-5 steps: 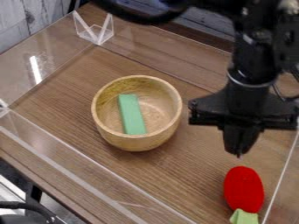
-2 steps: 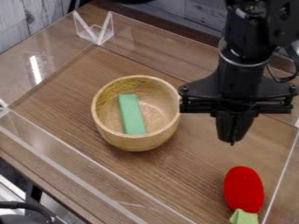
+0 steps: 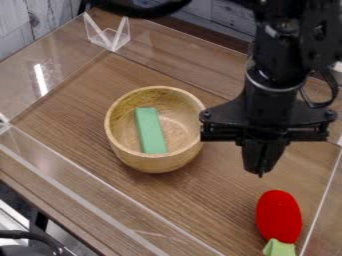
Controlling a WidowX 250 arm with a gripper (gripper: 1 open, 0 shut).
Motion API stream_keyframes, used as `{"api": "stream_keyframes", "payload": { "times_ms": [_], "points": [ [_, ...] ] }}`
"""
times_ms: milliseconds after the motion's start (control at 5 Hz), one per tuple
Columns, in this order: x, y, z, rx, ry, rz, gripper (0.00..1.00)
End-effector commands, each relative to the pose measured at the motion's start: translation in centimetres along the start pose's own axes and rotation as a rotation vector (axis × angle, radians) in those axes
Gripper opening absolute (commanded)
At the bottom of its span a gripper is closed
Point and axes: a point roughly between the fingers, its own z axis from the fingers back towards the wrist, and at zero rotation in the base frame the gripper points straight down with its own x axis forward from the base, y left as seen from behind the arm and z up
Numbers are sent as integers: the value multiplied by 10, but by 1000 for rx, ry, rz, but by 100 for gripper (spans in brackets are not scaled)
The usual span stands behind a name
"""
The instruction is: Move the red object to the left side of the table
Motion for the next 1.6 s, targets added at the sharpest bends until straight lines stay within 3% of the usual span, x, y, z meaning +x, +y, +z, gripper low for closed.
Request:
{"api": "stream_keyframes", "payload": {
  "times_ms": [0, 200, 400, 800, 1200, 1400],
  "points": [
    [-6, -1, 6, -30, -32, 30, 0],
    [-12, -16, 4, -30, -20, 78, 100],
    [-15, -35, -1, -36, 1, 110, 0],
    [-16, -48, -6, -35, 9, 125, 0],
    [-20, -44, -23, -26, 16, 107, 0],
    [-20, -37, -21, -27, 16, 122, 0]
  ]
}}
